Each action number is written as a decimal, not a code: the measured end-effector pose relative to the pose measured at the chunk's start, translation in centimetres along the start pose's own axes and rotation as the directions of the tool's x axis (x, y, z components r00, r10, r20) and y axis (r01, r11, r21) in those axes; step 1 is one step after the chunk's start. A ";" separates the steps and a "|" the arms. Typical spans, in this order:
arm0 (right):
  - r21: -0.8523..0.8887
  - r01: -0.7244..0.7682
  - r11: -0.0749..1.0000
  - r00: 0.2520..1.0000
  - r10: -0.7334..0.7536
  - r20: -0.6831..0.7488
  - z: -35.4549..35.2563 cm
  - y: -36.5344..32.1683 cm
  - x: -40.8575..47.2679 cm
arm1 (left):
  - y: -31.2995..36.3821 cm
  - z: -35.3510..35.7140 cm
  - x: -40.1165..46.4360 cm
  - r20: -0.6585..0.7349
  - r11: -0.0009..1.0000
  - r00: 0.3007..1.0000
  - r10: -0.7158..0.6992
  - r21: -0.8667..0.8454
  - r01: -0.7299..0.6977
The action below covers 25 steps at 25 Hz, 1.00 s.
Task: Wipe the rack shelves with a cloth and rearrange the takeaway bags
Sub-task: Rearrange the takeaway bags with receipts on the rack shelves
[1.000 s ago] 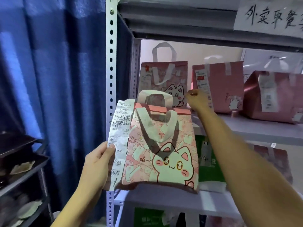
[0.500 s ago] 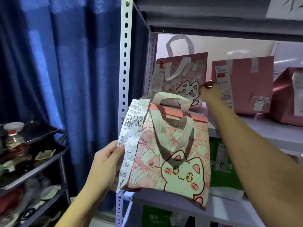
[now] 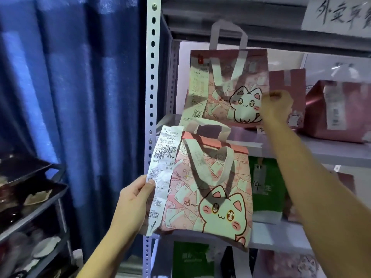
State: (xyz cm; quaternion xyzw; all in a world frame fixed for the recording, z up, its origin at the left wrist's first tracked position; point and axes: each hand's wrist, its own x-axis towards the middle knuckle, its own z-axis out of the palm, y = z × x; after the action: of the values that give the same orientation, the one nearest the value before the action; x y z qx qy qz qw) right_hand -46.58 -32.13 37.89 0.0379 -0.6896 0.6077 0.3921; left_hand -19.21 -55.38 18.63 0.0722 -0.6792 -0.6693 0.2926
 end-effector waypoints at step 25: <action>0.240 0.000 0.971 0.995 0.025 -0.101 -22.8 2.5 -11.7 | -1.6 -0.6 -21.0 -0.051 0.959 0.960 -0.276 0.044 0.278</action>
State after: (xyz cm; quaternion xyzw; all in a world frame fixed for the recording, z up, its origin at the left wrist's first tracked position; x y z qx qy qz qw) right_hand -28.58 -16.70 28.01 0.0493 -0.5903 0.6900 0.4160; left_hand -2.18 -45.71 10.79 0.1889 -0.6726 -0.6843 0.2091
